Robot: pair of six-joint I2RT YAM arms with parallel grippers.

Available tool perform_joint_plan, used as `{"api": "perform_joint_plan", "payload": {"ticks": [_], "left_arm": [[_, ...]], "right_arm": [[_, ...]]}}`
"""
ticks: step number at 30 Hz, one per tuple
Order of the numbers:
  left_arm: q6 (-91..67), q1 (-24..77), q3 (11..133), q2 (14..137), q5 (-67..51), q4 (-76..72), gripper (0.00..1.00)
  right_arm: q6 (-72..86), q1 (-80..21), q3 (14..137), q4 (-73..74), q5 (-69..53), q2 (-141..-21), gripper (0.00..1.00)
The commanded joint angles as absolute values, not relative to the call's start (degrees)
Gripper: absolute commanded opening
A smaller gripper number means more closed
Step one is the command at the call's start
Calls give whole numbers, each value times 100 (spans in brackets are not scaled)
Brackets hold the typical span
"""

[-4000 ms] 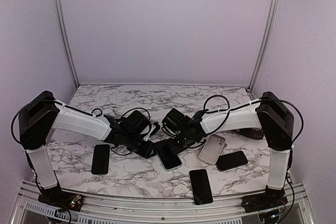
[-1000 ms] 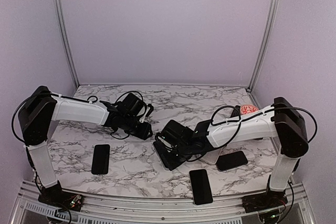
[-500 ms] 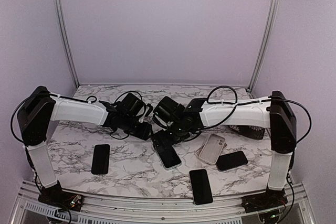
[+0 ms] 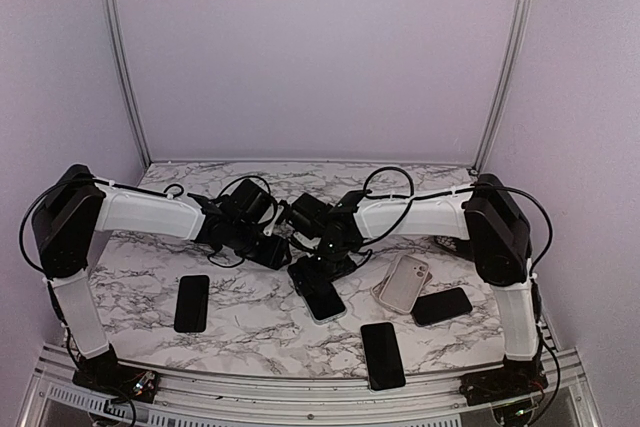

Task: Put the phone into the phone case
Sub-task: Pick up the phone from the phone case.

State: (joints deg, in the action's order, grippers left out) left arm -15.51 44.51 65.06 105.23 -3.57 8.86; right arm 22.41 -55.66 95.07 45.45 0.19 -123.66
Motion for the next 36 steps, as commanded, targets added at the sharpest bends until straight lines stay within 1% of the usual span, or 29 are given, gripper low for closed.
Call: {"api": "perform_joint_plan", "payload": {"ticks": [1, 2, 6, 7, 15, 17, 19, 22, 23, 25, 31, 35, 36], "left_arm": [[-1486, 4434, 6421, 10419, -439, 950, 53], [-1490, 4434, 6412, 10416, -447, 945, 53], [-1485, 4430, 6407, 10424, -472, 923, 53], [-1492, 4432, 6407, 10434, -474, 921, 53], [-1482, 4434, 6391, 10437, -525, 905, 53], [-1478, 4436, 6373, 10420, -504, 897, 53], [-1471, 4437, 6359, 10407, -480, 896, 53], [-1476, 4438, 6363, 10398, -475, 899, 53], [-1480, 4434, 6363, 10397, -480, 899, 53], [-1484, 4422, 6372, 10376, -511, 897, 53], [-1547, 4335, 6346, 10168, -646, 851, 54], [-1567, 4312, 6354, 10143, -640, 845, 54], [-1575, 4312, 6354, 10155, -649, 844, 54]], "right_arm": [[2257, -5598, 9634, 4735, -335, -12437, 94], [2266, -5606, 9602, 4736, -349, -12429, 94], [2319, -5615, 9498, 4836, -268, -12445, 85], [2325, -5623, 9496, 4861, -239, -12450, 84], [2228, -5754, 9866, 5160, -156, -12795, 89], [2207, -5776, 9908, 5206, -116, -12854, 89], [2216, -5774, 9909, 5220, -48, -12851, 82], [2240, -5774, 9919, 5212, 67, -12743, 65], [2255, -5774, 9922, 5212, 185, -12684, 62], [2267, -5770, 9896, 5137, 286, -12521, 58], [2342, -5757, 9251, 4373, 365, -11773, 52], [2373, -5752, 9101, 4135, 446, -11638, 52], [2366, -5754, 9070, 4089, 444, -11618, 54]]}}
